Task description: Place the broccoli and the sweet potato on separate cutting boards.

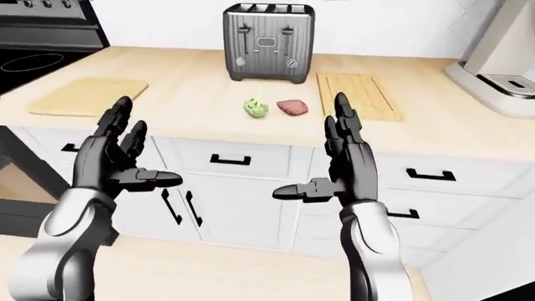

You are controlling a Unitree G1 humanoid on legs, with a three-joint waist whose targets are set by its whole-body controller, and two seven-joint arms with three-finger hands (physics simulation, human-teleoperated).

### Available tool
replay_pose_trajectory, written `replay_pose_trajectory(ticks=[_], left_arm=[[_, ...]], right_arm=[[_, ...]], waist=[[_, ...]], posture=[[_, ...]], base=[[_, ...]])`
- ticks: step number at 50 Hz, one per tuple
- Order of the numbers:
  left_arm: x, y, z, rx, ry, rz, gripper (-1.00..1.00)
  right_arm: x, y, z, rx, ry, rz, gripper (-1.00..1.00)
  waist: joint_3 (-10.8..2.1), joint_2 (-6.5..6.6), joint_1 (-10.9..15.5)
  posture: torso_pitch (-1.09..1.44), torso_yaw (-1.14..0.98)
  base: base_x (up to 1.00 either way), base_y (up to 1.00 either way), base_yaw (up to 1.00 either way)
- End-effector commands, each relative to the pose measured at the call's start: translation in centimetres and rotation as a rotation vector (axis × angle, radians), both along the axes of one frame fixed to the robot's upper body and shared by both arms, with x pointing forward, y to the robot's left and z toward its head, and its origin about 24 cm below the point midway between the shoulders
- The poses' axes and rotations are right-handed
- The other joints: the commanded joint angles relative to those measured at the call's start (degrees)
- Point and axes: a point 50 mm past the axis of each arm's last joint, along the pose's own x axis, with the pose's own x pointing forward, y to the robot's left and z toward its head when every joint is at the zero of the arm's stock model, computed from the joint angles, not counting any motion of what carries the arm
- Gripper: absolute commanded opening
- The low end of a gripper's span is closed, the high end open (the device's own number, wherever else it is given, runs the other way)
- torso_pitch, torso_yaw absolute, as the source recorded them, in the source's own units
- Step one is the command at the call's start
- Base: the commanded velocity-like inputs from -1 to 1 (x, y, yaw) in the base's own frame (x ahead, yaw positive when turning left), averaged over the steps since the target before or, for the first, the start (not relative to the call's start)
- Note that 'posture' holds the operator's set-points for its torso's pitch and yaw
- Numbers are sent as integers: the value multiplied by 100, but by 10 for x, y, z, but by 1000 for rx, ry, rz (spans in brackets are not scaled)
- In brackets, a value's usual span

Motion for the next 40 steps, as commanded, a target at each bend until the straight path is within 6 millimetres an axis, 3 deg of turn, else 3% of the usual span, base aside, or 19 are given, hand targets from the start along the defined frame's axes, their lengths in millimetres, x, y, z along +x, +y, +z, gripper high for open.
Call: replay_pose_trajectory(ticks=[1, 4, 7, 8, 9, 10, 11, 12, 15, 20, 22, 23, 26, 32, 34, 37, 38, 39, 40], left_arm=[[-3, -5, 19, 8, -107, -28, 100], [-4, -5, 20, 7, -108, -27, 100], [-4, -5, 20, 7, -108, -28, 100], [-4, -5, 21, 7, -109, -28, 100], [-5, -6, 22, 7, -110, -29, 100], [-5, -6, 22, 6, -109, -29, 100], [-5, -8, 20, 7, -106, -33, 100], [-5, -8, 19, 8, -105, -35, 100], [-4, -7, 20, 7, -105, -31, 100], [-4, -6, 19, 7, -106, -29, 100], [-4, -6, 19, 7, -107, -31, 100], [-5, -6, 19, 8, -107, -31, 100], [-4, -6, 19, 7, -109, -31, 100], [-6, -6, 21, 8, -114, -33, 100], [-6, -7, 22, 8, -115, -32, 100], [-7, -7, 23, 7, -116, -33, 100], [-7, -7, 23, 7, -116, -33, 100], [-7, -7, 23, 7, -115, -32, 100], [-6, -7, 23, 7, -115, -32, 100]], right_arm=[[-5, -1, 17, -10, -98, -9, 100], [-5, -1, 18, -11, -100, -9, 100], [-6, -1, 20, -11, -102, -8, 100], [-6, -1, 20, -11, -103, -8, 100], [-7, -1, 22, -16, -112, -15, 100], [-6, -2, 22, -17, -112, -14, 100], [-6, -2, 21, -17, -112, -16, 100], [-7, -2, 21, -16, -110, -18, 100], [-7, -3, 22, -11, -113, -21, 100], [-8, -2, 22, -8, -121, -17, 100], [-8, -2, 22, -6, -125, -15, 100], [-8, -1, 22, -4, -127, -13, 100], [-9, 0, 24, -4, -134, -10, 100], [-11, -1, 26, -4, -139, -15, 100], [-11, -1, 26, -31, -138, -25, 100], [-11, 1, 28, -26, -141, -19, 100], [-11, 1, 28, -23, -141, -19, 100], [-11, 0, 28, -23, -141, -20, 100], [-12, 0, 28, -22, -141, -20, 100]], waist=[[-70, 18, -7], [-85, -212, 71], [-232, -596, 84], [-76, -533, -18], [27, -616, 29], [69, -559, -56], [-67, -628, -42], [-77, -596, -43], [6, -493, -94], [-67, -71, -152], [-243, 120, -196], [-230, -15, -248], [-148, 101, -200], [-20, -52, -173], [-17, -161, -126], [-117, -480, -60], [-102, -321, -45], [-242, -328, -70], [-201, -279, -93]], posture=[[0, 0], [0, 0], [0, 0], [0, 0], [0, 0], [0, 0], [0, 0], [0, 0], [0, 0], [0, 0], [0, 0], [0, 0], [0, 0], [0, 0], [0, 0], [0, 0], [0, 0], [0, 0], [0, 0]], base=[[46, -19, 0], [46, -18, 0], [45, -18, 0], [45, -18, 0], [45, -18, 0], [5, 0, 0], [0, 0, 0], [0, 0, 0], [0, 0, 0], [15, 0, 0], [0, 0, 0], [0, 0, 0], [0, 0, 0], [0, 0, 0], [0, 0, 0], [0, 0, 0], [5, 0, 0], [9, 0, 0], [12, 0, 0]])
